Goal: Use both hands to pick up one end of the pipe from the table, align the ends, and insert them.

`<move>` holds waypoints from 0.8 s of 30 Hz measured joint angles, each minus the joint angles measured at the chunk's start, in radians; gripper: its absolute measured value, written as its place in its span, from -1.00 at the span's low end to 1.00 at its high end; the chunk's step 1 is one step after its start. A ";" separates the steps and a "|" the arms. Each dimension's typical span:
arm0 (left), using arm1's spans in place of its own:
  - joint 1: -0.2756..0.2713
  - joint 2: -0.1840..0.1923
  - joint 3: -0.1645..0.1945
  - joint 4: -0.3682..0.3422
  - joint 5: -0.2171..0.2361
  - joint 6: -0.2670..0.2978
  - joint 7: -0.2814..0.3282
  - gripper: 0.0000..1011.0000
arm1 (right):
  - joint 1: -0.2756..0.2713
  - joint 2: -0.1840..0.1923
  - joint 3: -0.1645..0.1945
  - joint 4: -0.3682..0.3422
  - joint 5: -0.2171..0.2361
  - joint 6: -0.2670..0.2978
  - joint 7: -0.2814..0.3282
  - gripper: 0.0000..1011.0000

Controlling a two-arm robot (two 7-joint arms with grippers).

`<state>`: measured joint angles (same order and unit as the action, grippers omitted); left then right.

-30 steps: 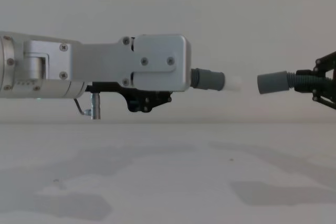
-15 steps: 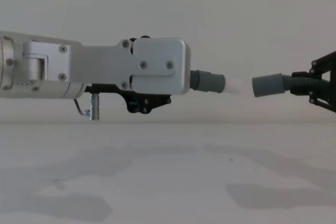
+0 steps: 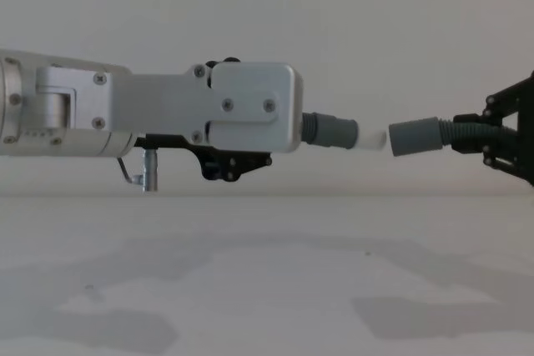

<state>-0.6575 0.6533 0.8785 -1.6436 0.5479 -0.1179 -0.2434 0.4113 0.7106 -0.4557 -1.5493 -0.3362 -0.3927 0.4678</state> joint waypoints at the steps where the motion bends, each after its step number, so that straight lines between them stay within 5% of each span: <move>1: 0.000 0.000 0.000 0.000 0.000 0.000 0.000 -0.37 | 0.001 0.000 -0.001 0.000 0.001 0.000 0.000 -0.65; 24: -0.001 0.000 0.000 0.000 0.001 -0.001 0.000 -0.37 | 0.019 -0.015 -0.003 0.020 0.016 0.014 -0.002 -0.65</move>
<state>-0.6581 0.6536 0.8785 -1.6437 0.5494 -0.1189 -0.2436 0.4302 0.6959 -0.4583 -1.5292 -0.3203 -0.3785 0.4657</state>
